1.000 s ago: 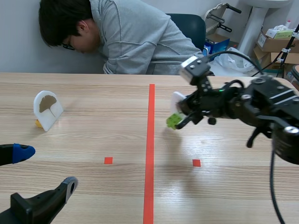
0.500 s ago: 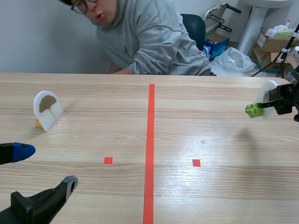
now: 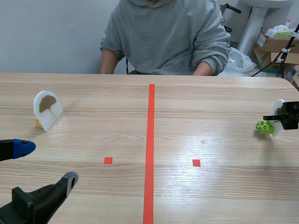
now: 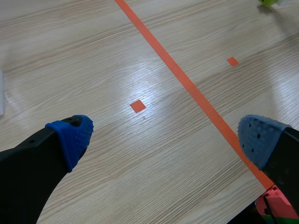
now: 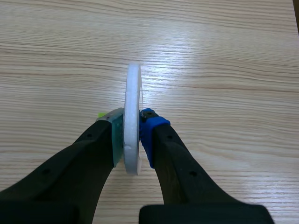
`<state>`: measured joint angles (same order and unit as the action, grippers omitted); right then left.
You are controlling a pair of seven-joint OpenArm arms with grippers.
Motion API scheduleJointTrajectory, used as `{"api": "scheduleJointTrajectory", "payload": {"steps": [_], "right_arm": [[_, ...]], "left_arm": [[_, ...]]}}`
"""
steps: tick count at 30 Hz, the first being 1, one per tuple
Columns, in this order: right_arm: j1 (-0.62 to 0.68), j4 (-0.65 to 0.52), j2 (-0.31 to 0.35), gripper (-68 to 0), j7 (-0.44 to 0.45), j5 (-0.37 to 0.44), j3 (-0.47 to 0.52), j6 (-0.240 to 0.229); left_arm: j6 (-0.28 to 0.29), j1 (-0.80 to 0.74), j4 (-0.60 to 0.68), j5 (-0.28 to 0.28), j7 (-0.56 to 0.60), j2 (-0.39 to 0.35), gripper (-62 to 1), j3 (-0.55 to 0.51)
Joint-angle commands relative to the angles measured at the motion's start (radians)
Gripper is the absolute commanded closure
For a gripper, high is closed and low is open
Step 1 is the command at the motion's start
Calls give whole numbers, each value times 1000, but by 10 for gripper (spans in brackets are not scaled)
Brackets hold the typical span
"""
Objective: Do the leaf sorting experiment
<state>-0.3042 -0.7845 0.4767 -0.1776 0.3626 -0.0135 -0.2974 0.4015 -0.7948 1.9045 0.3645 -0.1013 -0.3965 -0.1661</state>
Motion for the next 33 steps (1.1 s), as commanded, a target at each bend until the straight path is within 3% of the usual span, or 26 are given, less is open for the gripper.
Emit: {"api": "scheduleJointTrajectory", "payload": {"steps": [1, 13, 19, 24, 26, 28, 33], "right_arm": [[-25, -14, 16, -40, 10, -1, 2, 18], [17, -14, 16, -139, 17, -23, 2, 22], [20, -14, 16, -312, 23, -23, 2, 21], [20, -14, 16, -498, 40, -37, 2, 21], [19, -16, 17, -552, -3, -33, 2, 21], [24, -31, 17, -554, -40, -34, 8, 19], [123, -166, 28, -554, -45, -5, 70, -60]], "left_arm": [[2, 0, 10, 10, 13, 2, -623, 5], [2, 0, 10, 10, 10, 2, -623, 5], [2, 0, 10, 10, 10, 2, -623, 5], [2, 0, 10, 10, 10, 2, -623, 5], [2, 0, 10, 10, 6, 2, -623, 5], [2, 0, 10, 10, 6, 2, -623, 5], [2, 0, 10, 10, 5, 2, -623, 5]]}}
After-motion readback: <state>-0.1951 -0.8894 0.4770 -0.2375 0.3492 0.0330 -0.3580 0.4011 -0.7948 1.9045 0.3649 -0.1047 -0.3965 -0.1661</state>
